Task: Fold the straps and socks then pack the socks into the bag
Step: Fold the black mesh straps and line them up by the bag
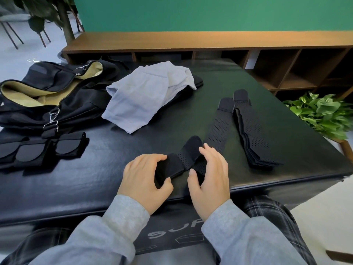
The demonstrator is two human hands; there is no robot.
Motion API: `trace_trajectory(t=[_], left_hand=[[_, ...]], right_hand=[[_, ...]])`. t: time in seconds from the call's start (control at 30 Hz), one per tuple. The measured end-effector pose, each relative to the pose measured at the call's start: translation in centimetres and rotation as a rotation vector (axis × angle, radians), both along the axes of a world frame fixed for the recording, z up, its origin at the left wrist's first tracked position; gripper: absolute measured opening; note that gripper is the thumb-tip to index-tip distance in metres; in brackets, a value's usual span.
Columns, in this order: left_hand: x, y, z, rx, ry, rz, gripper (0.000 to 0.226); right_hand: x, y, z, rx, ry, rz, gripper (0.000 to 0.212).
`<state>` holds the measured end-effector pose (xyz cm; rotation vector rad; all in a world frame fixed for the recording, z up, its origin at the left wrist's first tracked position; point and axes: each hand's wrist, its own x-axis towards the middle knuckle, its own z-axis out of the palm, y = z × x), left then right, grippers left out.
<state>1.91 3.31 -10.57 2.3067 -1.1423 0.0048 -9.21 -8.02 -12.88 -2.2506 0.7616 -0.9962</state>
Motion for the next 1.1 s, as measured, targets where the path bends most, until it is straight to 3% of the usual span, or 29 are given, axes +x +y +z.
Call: trace_trajectory(t=[0.1,0.23,0.53,0.73,0.9,1.1], left_hand=[[-0.1,0.0,0.3,0.013,0.030,0.004,0.053],[-0.1,0.0,0.3,0.013,0.043,0.011,0.056],[-0.1,-0.2,0.2,-0.006,0.053,0.031,0.061],[0.0,0.0,0.1,0.000,0.012,0.000,0.054],[0.4,-0.2,-0.8,-0.012,-0.068,-0.042,0.053],[0.7,0.1,-1.4,-0.108,-0.087,-0.073,0.037]], right_hand=[[-0.2,0.1,0.4,0.069,0.112,0.018,0.061],[-0.3,0.3,0.4,-0.035,0.100,0.051,0.061],[-0.4,0.1,-0.3,-0.138,0.055,0.192,0.014],[-0.3,0.1,0.1,-0.178,0.080,0.135,0.032],[-0.6,0.1,0.5,-0.177,0.113,0.177,0.032],[-0.7,0.2,0.3,-0.159,0.083,0.166,0.043]])
